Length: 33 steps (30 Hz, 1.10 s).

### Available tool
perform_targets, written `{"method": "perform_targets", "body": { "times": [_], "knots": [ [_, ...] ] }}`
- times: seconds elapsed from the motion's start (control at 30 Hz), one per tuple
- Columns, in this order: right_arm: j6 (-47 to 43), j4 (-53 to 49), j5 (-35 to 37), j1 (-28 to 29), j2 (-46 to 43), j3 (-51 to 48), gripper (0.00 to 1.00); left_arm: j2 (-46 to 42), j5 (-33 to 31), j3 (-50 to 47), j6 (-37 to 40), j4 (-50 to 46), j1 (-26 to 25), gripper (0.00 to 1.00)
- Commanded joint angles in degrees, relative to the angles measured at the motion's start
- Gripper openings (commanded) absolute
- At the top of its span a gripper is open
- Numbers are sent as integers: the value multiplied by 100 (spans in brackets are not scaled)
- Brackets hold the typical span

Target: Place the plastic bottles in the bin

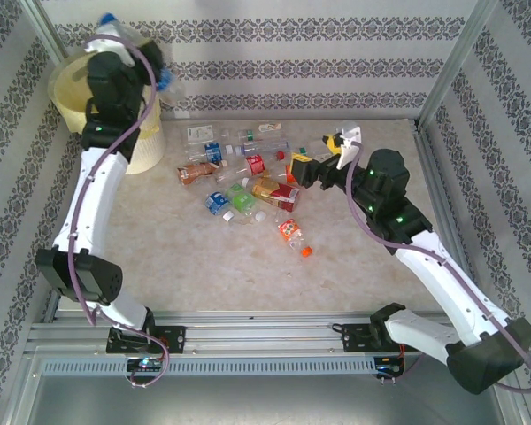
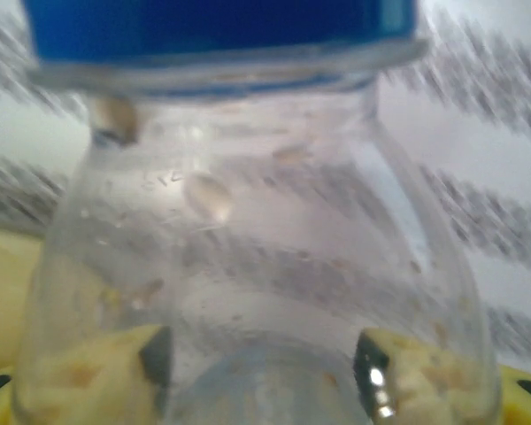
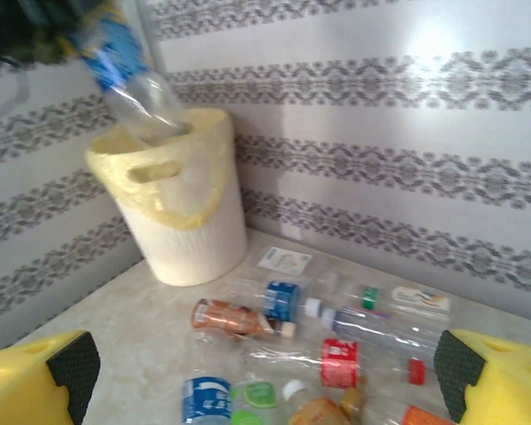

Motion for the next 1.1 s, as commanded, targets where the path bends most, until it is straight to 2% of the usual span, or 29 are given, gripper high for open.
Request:
{"method": "perform_targets", "body": {
  "times": [0.0,0.13,0.23,0.33,0.4,0.47,0.67,0.97,1.07],
  "knots": [
    [208,116,443,-128,-96,-246,98,131,-1256,181,1030,944,269,57],
    [385,134,560,-198,-136,-270,98,784,-1249,769,867,919,777,57],
    [434,94,583,-212,-130,-243,98,1441,-1033,1482,109,270,1172,56],
    [413,-48,622,-216,-153,-180,98,2144,-495,2344,-638,-548,1538,56],
    [376,-201,663,-225,-177,-130,98,2571,-149,2954,-839,-1101,1680,56],
    [350,-309,722,-234,-203,-113,98,2852,273,3300,-828,-1442,1735,56],
    [383,-415,733,-268,-195,-119,98,3089,1306,3300,-756,-1769,1738,56],
    [331,-638,553,-282,13,21,98,3065,2279,3292,-1220,-2661,1674,54],
    [333,-659,461,-287,118,61,98,3071,2227,3273,-1153,-2833,1535,59]
  ]
}}
